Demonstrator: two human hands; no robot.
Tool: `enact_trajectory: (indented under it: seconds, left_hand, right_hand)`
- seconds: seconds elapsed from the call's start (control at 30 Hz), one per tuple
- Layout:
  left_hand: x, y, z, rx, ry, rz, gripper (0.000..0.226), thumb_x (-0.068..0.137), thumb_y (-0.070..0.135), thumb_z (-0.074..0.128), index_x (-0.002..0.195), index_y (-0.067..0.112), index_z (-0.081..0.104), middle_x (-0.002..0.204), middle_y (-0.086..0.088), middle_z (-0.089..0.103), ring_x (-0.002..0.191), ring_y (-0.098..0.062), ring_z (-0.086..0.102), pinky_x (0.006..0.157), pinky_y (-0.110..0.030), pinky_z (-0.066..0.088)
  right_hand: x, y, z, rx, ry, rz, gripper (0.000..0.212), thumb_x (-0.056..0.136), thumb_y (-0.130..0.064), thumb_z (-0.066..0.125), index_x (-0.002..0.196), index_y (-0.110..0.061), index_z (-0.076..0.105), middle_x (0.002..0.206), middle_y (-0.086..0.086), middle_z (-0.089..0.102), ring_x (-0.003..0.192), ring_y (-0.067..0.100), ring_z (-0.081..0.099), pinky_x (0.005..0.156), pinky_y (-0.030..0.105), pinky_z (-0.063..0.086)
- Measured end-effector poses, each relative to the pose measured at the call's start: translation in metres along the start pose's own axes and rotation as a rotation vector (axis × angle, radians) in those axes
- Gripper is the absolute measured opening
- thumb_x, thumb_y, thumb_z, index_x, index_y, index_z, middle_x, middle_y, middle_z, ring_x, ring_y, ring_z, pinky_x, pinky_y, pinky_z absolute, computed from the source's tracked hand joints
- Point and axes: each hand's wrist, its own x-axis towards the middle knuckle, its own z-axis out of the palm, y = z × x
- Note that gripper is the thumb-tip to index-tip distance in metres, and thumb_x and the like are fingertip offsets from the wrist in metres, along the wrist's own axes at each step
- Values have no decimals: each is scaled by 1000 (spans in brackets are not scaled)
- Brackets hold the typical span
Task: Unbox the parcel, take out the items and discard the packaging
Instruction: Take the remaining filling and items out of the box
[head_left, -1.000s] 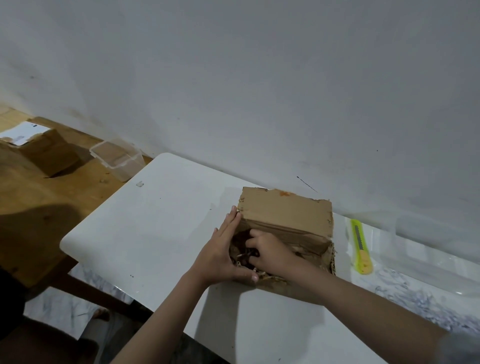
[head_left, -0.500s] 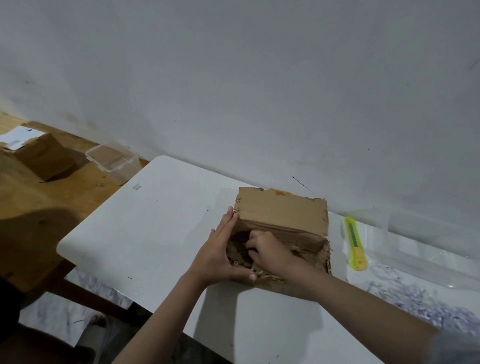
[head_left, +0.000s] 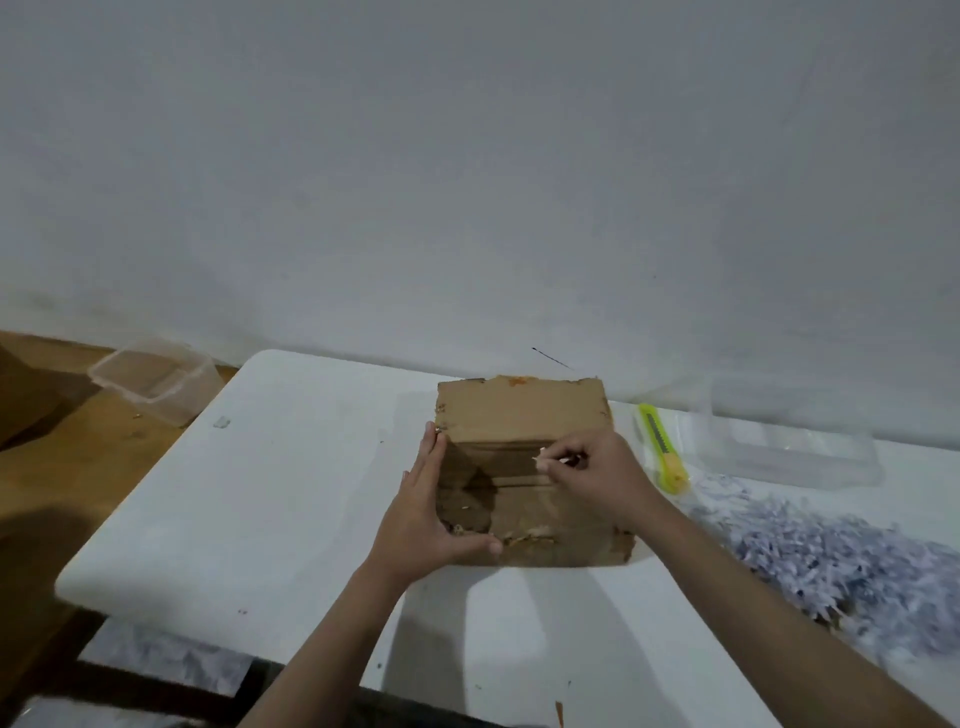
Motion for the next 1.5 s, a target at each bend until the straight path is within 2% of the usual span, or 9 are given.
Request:
enact_trajectory:
  seconds: [0.17,0.3,0.53,0.7,0.9,1.07,1.2,1.3,1.5]
  left_hand:
    - [5,-1,4,-6,-67,75,140,43,73,78,149,34,-4,155,24,-13,145,-7,6,114,-51,26]
    - [10,8,18,-1,-120,132,140,44,74,76,150,31,-5,155,23,-14,145,-5,4,114,-52,25]
    - [16,11,28,-4,-131,183,136,46,77,72,150,29,-2,156,21,-9,143,-5,10,112,-49,30]
    - [16,9,29,-39,-111,191,137,44,80,70,151,26,3,158,16,-4,142,-4,10,112,-43,31]
    - [16,7,29,-50,-100,198,136,44,81,68,150,27,3,158,15,-3,141,-3,12,111,-43,32]
    - [16,6,30,-60,-89,225,134,48,78,70,151,21,6,159,11,-1,145,-6,10,111,-53,31]
    - [14,5,29,-82,-97,237,134,49,75,73,151,25,1,159,13,-4,145,-5,7,111,-54,30]
    - [13,1,29,-65,-103,263,136,49,73,74,150,27,-4,159,11,-5,146,-11,10,110,-54,32]
    - [13,0,28,-33,-108,288,137,51,70,77,150,20,-3,159,8,-8,146,-10,6,112,-43,34]
  right_hand:
    - [-31,17,-41,1,343,55,10,75,-10,77,72,-19,72,74,-10,68,66,-8,62,63,5,46]
    - [-65,43,-75,-222,600,117,4,75,-10,77,74,-6,75,77,10,73,64,13,63,60,9,45]
    - [-102,75,-94,-496,578,377,16,84,-2,62,94,-1,74,95,16,74,88,29,69,76,20,44]
    - [-109,76,-97,-595,611,301,18,78,3,64,93,-1,75,102,19,72,95,33,68,90,34,49]
    - [-108,63,-97,-635,706,397,10,75,-5,71,82,-11,75,98,9,65,87,29,64,79,35,50]
    - [-95,43,-81,-607,656,356,18,82,-7,64,95,-15,74,120,-3,65,98,22,66,105,48,37]
    - [-80,9,-43,-290,610,37,19,78,4,66,89,-9,75,97,6,70,90,13,65,83,25,53]
    - [-61,-10,-6,-190,422,-139,16,75,2,70,86,-9,76,82,4,71,79,9,63,69,13,51]
    - [-15,-3,42,-246,-123,3,19,80,-10,70,99,-13,74,101,1,74,90,7,64,83,22,50]
